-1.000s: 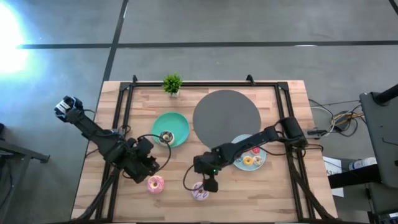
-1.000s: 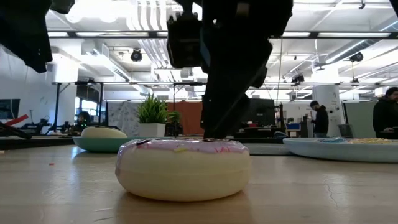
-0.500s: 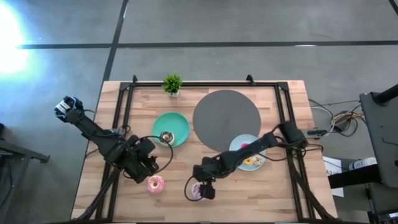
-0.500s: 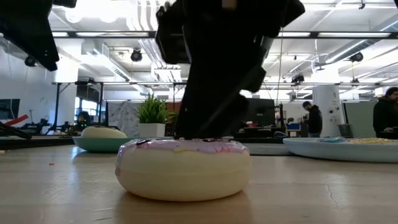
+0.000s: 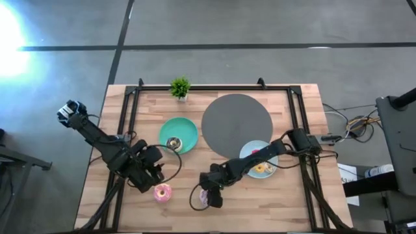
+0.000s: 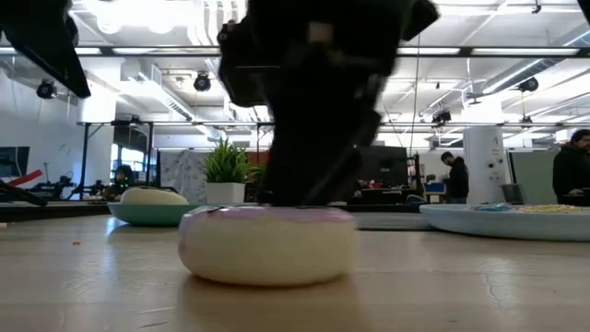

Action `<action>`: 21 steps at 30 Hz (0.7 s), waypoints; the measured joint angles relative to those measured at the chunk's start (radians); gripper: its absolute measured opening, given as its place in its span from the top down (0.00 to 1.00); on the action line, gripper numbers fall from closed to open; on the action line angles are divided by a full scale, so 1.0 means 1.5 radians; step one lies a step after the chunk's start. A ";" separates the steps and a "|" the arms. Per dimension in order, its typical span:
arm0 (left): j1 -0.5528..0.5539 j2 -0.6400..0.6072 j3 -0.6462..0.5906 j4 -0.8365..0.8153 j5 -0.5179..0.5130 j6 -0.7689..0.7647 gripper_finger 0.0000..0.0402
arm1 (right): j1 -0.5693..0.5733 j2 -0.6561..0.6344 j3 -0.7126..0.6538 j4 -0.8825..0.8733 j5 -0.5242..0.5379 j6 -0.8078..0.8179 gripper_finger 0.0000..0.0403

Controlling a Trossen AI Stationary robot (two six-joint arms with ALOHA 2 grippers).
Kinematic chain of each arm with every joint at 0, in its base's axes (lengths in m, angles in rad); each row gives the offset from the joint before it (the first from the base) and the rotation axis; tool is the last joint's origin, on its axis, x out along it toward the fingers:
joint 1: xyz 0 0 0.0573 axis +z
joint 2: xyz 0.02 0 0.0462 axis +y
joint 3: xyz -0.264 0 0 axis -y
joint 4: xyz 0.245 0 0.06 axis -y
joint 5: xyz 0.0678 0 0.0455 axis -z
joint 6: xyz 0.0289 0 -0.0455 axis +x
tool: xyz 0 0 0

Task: Pick & Place donuts
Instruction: Put the big purple donut on the blue plate

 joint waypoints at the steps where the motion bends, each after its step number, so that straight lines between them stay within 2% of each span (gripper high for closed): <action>1: -0.008 0.000 0.006 -0.001 -0.009 -0.001 0.55 | -0.008 0.000 0.005 0.000 0.000 -0.005 0.58; 6: -0.051 -0.002 0.047 -0.057 -0.036 -0.062 0.55 | -0.082 -0.005 0.017 0.005 0.005 -0.030 0.81; 10: -0.083 -0.002 0.078 -0.117 -0.062 -0.144 0.55 | -0.165 -0.021 0.025 0.055 0.006 -0.053 0.93; 16: -0.105 -0.002 0.090 -0.152 -0.089 -0.242 0.56 | -0.291 -0.014 0.083 0.055 0.007 -0.051 0.93; 21: -0.105 0.003 0.089 -0.154 -0.121 -0.272 0.56 | -0.351 0.027 0.149 0.056 0.005 -0.081 0.93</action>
